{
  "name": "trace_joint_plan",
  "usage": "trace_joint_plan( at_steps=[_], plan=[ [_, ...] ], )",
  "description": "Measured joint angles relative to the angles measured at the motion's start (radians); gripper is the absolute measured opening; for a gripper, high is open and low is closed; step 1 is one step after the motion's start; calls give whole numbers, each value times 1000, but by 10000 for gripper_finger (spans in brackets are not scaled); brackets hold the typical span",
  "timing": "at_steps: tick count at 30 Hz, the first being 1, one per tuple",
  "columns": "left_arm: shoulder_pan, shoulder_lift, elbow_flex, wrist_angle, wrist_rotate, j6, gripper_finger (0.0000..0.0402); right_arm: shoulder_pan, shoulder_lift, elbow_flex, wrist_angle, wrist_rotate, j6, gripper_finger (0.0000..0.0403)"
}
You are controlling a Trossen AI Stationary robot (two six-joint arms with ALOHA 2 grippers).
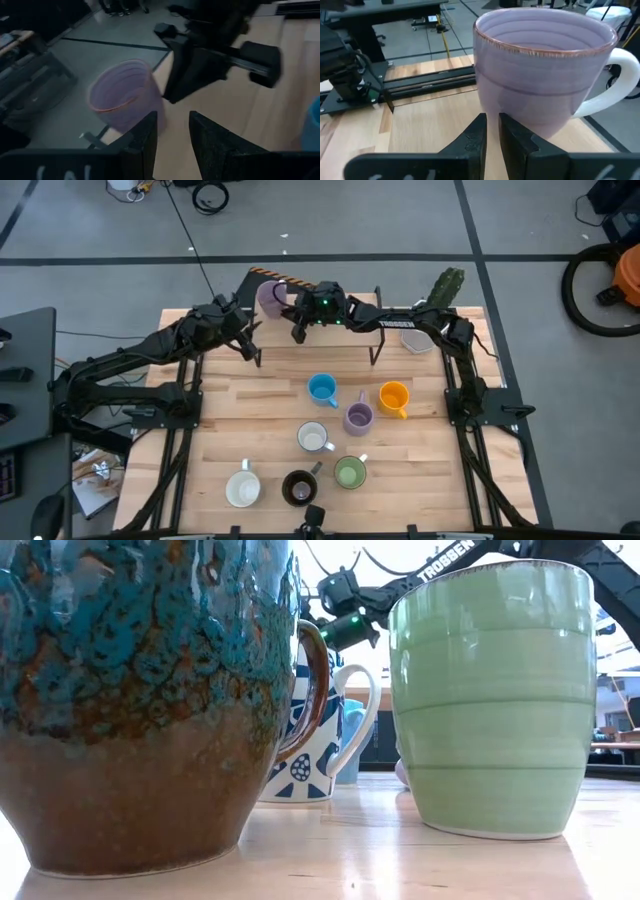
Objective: Place coffee mugs
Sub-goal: Put the left purple mug on the shelf
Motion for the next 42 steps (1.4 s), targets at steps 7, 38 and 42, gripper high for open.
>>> trace_joint_plan(
  at_steps=[7, 38, 42],
  plan=[
    [-2, 60, 0, -41, 203, 47, 118, -11, -56, -1, -159, -51, -11, 55],
    [27, 415, 0, 266, -66, 171, 118, -20, -514, -293, -388, 270, -162, 54],
    [35, 415, 0, 285, -72, 175, 118, -18, -513, -309, -373, 266, -161, 54]
  ],
)
